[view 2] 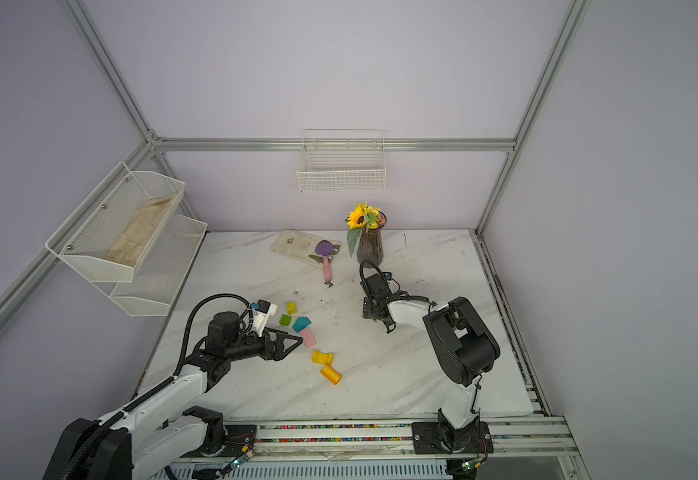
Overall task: Build the wood block tower
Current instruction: 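Lower the pale wood bar onto the first pale bar with the right gripper, then open the right gripper and move it toward the pink block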
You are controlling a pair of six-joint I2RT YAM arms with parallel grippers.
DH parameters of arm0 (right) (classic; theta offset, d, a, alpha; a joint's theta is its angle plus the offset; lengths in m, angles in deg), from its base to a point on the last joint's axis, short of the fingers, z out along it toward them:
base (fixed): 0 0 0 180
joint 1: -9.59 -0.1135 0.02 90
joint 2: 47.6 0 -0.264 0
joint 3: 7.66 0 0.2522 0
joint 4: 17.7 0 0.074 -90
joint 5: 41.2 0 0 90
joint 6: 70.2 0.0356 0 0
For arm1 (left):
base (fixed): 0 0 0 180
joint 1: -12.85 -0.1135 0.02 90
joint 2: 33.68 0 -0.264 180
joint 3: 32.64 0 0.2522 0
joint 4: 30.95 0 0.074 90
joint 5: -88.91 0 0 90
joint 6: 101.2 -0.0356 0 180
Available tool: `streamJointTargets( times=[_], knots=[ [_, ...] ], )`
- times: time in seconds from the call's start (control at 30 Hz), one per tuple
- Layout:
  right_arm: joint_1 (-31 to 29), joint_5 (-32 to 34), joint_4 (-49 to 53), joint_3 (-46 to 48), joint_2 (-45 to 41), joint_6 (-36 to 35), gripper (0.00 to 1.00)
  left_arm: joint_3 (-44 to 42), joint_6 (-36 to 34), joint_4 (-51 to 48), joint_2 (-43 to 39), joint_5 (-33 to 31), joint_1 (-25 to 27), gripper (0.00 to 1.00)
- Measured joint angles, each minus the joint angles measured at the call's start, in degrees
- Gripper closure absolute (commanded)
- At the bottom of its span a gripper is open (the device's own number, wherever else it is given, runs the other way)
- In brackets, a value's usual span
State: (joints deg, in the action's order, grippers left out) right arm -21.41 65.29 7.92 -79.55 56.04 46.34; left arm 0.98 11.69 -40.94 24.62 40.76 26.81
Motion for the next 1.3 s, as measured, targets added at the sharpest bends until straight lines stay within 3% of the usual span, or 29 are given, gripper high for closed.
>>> streamJointTargets(
  times=[0.7, 1.1, 1.2, 1.3],
  knots=[
    [0.0, 1.3, 2.0, -0.2, -1.1, 0.2, 0.08, 0.0, 0.0, 0.0, 0.2, 0.0, 0.0, 0.0],
    [-1.2, 4.3, 5.0, 5.7, -24.0, 1.6, 0.06, 0.0, 0.0, 0.0, 0.3, -0.1, 0.0, 0.0],
    [-5.5, 5.0, 5.5, 7.3, -28.9, 2.6, 0.1, 0.0, 0.0, -0.3, 0.2, -1.2, 0.0, 0.0],
    [-13.6, 6.1, 5.5, 7.4, -31.0, 3.8, 0.16, 0.0, 0.0, -1.0, -0.1, -2.6, 0.0, 0.0]
  ],
)
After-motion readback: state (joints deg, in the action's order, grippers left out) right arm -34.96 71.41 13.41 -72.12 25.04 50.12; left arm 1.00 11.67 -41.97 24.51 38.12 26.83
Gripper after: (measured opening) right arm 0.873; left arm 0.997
